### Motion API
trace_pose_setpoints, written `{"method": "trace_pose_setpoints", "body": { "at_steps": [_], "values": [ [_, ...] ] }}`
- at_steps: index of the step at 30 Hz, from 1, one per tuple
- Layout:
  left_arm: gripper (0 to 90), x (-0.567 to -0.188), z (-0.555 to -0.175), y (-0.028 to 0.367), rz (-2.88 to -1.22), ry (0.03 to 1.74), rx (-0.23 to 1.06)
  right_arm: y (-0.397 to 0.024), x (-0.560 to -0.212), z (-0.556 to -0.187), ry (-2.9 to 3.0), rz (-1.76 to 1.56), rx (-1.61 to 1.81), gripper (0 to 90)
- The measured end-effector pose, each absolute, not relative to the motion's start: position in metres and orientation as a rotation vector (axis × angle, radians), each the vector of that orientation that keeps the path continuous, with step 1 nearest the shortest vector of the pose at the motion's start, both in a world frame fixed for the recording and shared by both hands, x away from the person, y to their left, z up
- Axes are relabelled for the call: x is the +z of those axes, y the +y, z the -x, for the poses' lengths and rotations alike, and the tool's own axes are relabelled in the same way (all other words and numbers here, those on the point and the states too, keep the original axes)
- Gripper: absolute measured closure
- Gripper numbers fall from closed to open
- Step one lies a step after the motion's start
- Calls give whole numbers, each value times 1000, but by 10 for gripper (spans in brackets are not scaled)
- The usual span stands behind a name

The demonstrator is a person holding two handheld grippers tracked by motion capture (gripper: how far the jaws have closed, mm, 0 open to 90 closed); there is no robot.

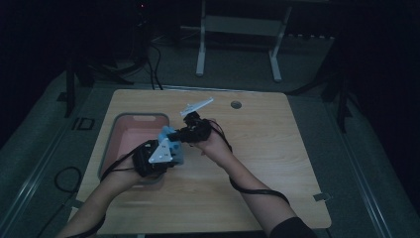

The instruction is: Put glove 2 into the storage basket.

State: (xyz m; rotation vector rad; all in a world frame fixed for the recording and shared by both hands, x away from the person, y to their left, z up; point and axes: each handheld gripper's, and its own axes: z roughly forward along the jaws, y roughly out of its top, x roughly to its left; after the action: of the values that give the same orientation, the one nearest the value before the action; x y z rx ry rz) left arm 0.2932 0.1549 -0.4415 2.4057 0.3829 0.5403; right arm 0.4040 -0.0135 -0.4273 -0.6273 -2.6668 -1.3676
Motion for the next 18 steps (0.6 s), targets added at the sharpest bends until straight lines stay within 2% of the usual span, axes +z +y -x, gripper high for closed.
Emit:
{"method": "trace_pose_setpoints", "body": {
  "at_steps": [10, 15, 18],
  "values": [
    [770, -453, -285, 199, -2415, 507, 542, 42, -438, -404, -2639, 565, -1343, 827],
    [769, -467, -288, 206, -2466, 535, 538, 57, -454, -405, -2643, 571, -1311, 827],
    [769, -476, -293, 207, -2483, 559, 490, 61, -464, -407, -2654, 590, -1285, 827]
  ]
}}
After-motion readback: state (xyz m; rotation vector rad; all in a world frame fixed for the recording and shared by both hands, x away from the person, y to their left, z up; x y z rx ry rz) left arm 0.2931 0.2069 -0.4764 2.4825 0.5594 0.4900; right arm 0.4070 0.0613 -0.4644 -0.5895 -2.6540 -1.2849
